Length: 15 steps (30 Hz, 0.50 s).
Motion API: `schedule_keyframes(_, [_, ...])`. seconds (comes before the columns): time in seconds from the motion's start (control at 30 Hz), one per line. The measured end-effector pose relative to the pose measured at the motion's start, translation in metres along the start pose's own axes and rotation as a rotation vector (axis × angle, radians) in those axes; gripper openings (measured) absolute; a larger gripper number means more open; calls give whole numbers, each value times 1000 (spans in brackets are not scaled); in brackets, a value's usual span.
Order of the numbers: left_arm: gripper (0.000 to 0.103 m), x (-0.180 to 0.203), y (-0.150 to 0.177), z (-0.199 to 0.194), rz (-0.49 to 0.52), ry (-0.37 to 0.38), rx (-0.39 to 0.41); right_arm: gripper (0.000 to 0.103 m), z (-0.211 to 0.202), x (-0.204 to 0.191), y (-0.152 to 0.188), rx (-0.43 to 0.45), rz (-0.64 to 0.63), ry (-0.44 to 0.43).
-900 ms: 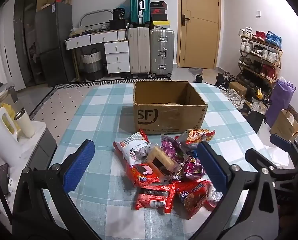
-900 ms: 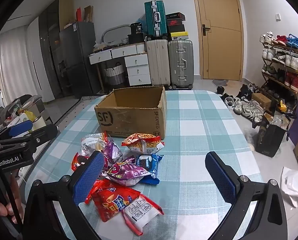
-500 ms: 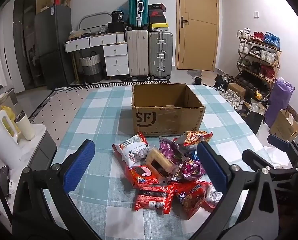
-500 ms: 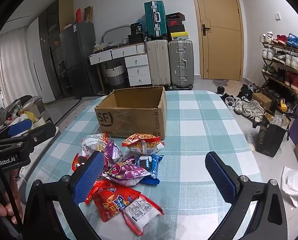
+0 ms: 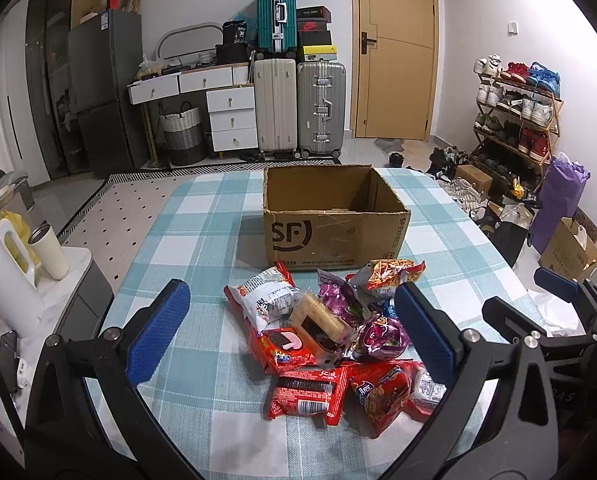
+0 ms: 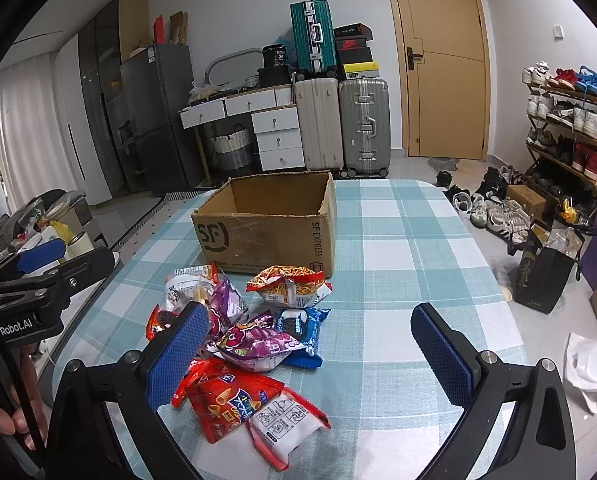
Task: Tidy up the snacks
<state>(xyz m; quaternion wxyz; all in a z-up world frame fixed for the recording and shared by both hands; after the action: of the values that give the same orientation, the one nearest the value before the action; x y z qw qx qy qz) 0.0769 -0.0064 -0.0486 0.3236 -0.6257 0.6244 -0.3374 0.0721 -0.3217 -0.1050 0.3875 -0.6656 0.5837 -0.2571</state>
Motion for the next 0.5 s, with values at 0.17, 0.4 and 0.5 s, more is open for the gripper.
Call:
schedule_keyframes(0.17, [102,1,2,2,1,1,-1,103,-1,0,0,0,-1,0])
schedule_keyframes(0.4, [102,0,5,2,0,3,-9,103,3,-2,3,-2,1,2])
schedule_keyframes(0.5, [102,0,5,2,0,4,-10,103,3,-2,3,-2,2,1])
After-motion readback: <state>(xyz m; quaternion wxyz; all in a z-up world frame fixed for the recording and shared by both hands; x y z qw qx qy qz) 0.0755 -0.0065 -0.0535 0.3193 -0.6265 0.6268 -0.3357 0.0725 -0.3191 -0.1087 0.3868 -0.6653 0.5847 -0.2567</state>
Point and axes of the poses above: each gripper's, at about its wrist camera, not at the fingertips, and z roughly the way its jaws point, x to its right, y to its underside, the point moved 10 cm from there along z, roughly the way its jaws point, and after that the axes turned 2 degrees about -z, right-handed, at the moved point
